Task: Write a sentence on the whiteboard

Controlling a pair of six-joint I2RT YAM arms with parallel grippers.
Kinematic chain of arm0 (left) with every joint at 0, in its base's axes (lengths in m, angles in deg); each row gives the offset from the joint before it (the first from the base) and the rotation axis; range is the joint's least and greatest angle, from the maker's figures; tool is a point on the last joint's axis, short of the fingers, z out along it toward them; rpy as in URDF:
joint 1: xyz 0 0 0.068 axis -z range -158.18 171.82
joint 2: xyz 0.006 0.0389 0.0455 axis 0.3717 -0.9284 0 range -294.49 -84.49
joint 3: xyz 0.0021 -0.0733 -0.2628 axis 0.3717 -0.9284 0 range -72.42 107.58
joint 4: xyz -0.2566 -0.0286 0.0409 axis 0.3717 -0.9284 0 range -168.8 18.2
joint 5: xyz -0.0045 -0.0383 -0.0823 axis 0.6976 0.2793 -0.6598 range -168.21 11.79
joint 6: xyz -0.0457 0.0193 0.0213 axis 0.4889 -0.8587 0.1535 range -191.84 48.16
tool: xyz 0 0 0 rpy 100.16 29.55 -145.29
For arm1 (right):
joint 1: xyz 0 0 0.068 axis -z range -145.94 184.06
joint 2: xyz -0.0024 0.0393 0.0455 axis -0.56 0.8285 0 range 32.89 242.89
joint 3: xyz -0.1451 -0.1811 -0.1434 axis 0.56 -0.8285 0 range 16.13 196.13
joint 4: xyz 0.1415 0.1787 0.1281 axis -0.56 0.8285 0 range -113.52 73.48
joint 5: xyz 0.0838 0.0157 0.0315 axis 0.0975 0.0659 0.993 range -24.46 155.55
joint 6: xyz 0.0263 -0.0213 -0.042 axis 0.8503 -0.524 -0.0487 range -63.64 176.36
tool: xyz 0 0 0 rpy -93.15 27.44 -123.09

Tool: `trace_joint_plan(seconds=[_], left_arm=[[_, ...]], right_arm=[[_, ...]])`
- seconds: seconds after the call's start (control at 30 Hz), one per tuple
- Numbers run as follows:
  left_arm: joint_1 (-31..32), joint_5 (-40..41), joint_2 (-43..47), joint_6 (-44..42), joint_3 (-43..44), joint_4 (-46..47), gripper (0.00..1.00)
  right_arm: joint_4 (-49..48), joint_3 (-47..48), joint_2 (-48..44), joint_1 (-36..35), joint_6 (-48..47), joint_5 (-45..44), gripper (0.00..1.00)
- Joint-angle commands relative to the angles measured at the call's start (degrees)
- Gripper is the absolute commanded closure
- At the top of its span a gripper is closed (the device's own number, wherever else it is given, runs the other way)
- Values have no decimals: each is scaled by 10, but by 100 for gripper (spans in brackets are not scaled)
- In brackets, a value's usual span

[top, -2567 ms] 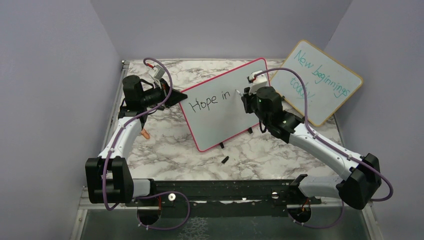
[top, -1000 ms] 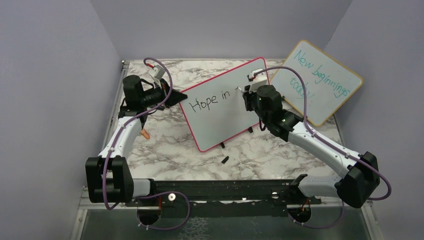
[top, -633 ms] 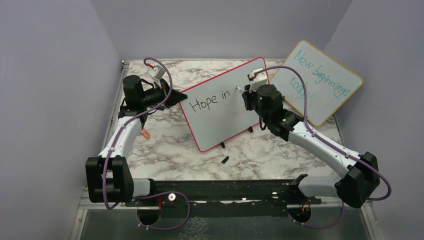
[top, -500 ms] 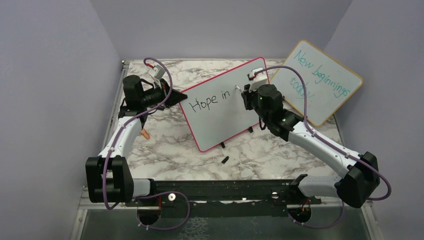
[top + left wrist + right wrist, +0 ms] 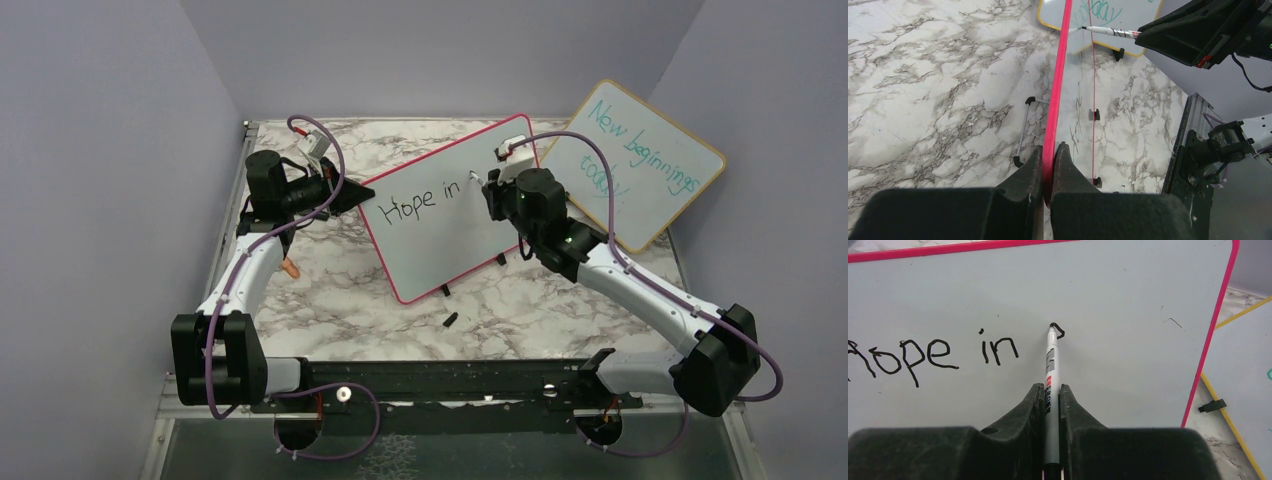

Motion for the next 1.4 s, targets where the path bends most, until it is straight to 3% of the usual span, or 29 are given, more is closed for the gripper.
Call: trace_joint_plan(seconds=[0.0,0.6,1.37], left_arm=[[8,40,-24,-92,-20,-61,100],[8,41,-23,-91,-21,-62,100],[8,41,-23,-92,-20,-61,100]], right_arm=[[24,0,-12,1,6,27,99],[56,-27,-25,1,9,-18,99],[-6,-23,-55,1,-2,-42,99]])
